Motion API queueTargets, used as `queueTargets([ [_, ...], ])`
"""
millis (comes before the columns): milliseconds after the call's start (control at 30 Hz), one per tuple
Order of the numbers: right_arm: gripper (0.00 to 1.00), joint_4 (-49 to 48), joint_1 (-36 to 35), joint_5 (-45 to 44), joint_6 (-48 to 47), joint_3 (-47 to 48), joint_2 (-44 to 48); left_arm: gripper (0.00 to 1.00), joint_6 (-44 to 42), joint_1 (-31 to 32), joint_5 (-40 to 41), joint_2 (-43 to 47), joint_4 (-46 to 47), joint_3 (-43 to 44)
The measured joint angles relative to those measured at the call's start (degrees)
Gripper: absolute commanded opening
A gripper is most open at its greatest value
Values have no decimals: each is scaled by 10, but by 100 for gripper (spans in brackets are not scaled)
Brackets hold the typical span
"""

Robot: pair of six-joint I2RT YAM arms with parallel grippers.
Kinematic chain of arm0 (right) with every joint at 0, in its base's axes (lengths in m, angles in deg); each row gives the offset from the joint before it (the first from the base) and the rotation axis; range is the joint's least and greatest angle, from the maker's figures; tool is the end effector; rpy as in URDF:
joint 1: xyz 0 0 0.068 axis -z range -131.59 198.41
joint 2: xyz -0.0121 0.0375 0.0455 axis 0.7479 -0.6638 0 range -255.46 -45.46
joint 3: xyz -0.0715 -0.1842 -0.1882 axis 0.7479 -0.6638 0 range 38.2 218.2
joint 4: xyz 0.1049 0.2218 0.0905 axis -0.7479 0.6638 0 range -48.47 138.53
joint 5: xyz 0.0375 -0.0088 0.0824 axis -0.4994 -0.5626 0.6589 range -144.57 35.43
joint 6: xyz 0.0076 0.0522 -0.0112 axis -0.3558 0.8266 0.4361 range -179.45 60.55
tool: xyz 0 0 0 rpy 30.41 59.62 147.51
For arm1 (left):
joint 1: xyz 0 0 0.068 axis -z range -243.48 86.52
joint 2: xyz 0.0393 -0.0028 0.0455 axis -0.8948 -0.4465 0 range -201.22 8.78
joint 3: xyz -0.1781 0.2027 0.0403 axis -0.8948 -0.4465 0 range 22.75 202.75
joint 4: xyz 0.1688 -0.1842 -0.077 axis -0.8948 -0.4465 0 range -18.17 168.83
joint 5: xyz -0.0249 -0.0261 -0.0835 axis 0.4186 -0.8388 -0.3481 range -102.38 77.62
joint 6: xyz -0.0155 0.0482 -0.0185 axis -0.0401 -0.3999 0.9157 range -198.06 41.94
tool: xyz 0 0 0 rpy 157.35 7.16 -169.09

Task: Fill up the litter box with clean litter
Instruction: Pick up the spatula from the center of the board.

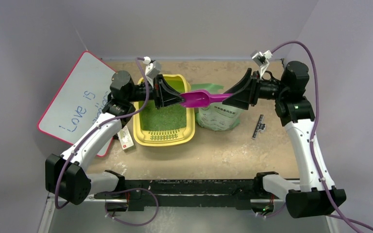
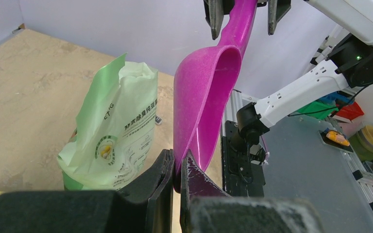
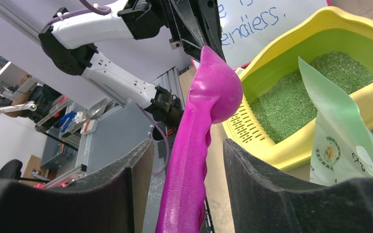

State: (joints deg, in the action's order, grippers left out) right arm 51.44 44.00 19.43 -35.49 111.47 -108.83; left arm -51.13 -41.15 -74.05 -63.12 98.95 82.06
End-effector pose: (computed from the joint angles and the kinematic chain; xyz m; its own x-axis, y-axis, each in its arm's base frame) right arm 0.2134 0.0508 0.4508 -0.3981 0.0817 -0.9137 -0.8950 0.1838 0.4064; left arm 0.2474 -0.1356 0.3815 -0.3393 -0.0931 -0.9361 0.9353 0.0732 -0.3463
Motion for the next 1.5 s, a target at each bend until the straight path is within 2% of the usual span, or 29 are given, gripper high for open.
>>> queueTargets([
  [167, 46, 2, -2, 0, 0, 0, -1, 0, -6, 2, 5, 0, -10, 0],
  [433, 42, 7, -19, 0, 1, 1, -12, 0, -11, 6, 10, -2, -21, 0],
  [567, 36, 16, -22, -5, -4, 4, -12, 0, -12, 6, 10, -2, -23, 0],
  [633, 39, 21, -23, -9, -7, 5, -11, 0, -12, 6, 10, -2, -23, 0],
  [700, 46, 28, -23, -11, -10, 5, -11, 0, -13, 6, 10, -3, -23, 0],
  [800, 48, 36, -23, -11, -15, 5, -11, 0, -17, 6, 12, -4, -27, 0],
  [1000, 32, 45, -24, -14, -25, 7, -11, 0, -36, 6, 14, -6, -50, 6],
  [1133, 46, 48, -23, -20, -27, 11, -11, 0, -53, 6, 12, -6, -71, 20],
  [1200, 47, 49, -24, -18, -28, 13, -11, 0, -59, 6, 13, -6, -79, 23],
  [1300, 40, 56, -24, -13, -33, 14, -11, 0, -70, 6, 12, -7, -91, 28],
  [1400, 27, 70, -24, -13, -39, 15, -11, 0, -85, 6, 5, -12, -108, 39],
  [1500, 25, 78, -23, -23, -46, 17, -11, 0, -100, 6, -1, -14, -129, 52],
])
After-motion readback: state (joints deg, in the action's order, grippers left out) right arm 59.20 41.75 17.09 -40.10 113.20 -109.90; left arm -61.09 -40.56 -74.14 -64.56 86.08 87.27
